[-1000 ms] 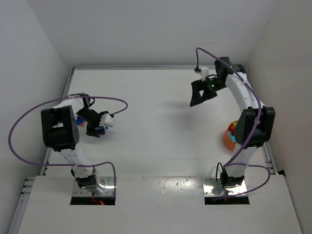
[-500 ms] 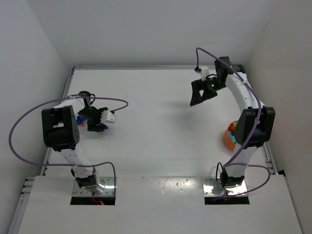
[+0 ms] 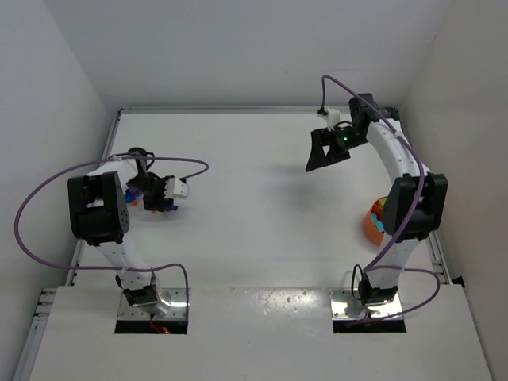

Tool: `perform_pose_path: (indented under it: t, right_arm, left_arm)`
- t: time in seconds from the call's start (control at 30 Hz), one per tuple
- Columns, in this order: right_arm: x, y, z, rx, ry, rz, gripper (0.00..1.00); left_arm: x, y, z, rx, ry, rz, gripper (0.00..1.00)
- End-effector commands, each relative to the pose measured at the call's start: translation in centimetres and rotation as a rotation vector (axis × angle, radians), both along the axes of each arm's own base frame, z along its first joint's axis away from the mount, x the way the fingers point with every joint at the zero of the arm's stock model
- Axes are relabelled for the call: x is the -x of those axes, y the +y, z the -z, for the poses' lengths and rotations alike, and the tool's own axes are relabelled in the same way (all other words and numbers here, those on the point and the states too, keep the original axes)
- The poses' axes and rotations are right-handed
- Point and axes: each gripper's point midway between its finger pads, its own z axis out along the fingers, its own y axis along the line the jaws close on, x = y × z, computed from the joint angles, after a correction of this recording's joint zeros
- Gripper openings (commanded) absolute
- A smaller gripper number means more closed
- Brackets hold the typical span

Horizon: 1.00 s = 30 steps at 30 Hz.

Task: Sort the legos into containers by color

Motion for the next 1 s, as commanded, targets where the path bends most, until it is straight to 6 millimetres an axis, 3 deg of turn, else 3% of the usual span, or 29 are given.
perform_pose_path:
  t: [0.0, 0.1, 0.17, 0.23, 0.3, 0.33, 0.37, 0.43, 0.47, 0.53, 0.63, 0.77, 0.97]
  right_arm:
    - [0.0, 2.9, -2.7, -0.188, 0.038, 0.076, 0.91]
    - [-0.3, 4.9, -4.5, -0.324, 0.146, 0.172, 0.87]
    - [-1.9, 6.2, -5.9, -0.412, 0.185, 0.261, 0.86]
    - [-2.8, 7.6, -7.0, -0.414, 0.128, 0.246, 0.84]
    - [-3.2, 8.9, -7.9, -0.401, 0.094, 0.23, 0.84]
    - [-3.6, 10.2, -7.7, -0.411, 0.104, 0.231, 0.84]
    - [-3.9, 10.8, -8.4, -0.41, 0.087, 0.228, 0.86]
    - [-4.6, 12.2, -7.7, -0.377, 0.083, 0.236, 0.87]
    - [-5.1, 12.7, -8.4, -0.383, 0.068, 0.239, 0.87]
    - [-5.7, 13.7, -8.2, -0.358, 0.06, 0.251, 0.87]
    - [-5.6, 15.2, -7.9, -0.364, 0.089, 0.243, 0.87]
    - [-5.3, 15.8, -6.9, -0.364, 0.122, 0.249, 0.87]
    - [-5.1, 16.7, -7.9, -0.403, 0.11, 0.212, 0.87]
  left_arm:
    - [-1.7, -3.1, -3.8, 0.132, -0.08, -0.016, 0.28]
    - [-2.9, -5.6, -7.6, 0.236, -0.154, -0.036, 0.28]
    - [-3.0, -8.9, -10.7, 0.327, -0.171, -0.048, 0.3]
    - [-2.9, -11.2, -12.5, 0.398, -0.155, -0.118, 0.3]
    - [-3.9, -13.4, -15.1, 0.446, -0.214, -0.143, 0.3]
    - [-3.2, -15.8, -16.5, 0.494, -0.191, -0.174, 0.31]
    - [-3.9, -17.2, -18.1, 0.53, -0.229, -0.17, 0.31]
    - [-3.2, -20.9, -20.4, 0.596, -0.194, -0.187, 0.31]
    - [-3.1, -22.1, -21.4, 0.621, -0.194, -0.183, 0.31]
    - [-2.8, -24.8, -22.8, 0.665, -0.157, -0.228, 0.31]
    - [-3.3, -27.2, -23.8, 0.712, -0.142, -0.253, 0.31]
    - [-3.6, -29.1, -25.9, 0.802, -0.121, -0.329, 0.31]
    - [-3.9, -30.2, -26.0, 0.806, -0.107, -0.368, 0.31]
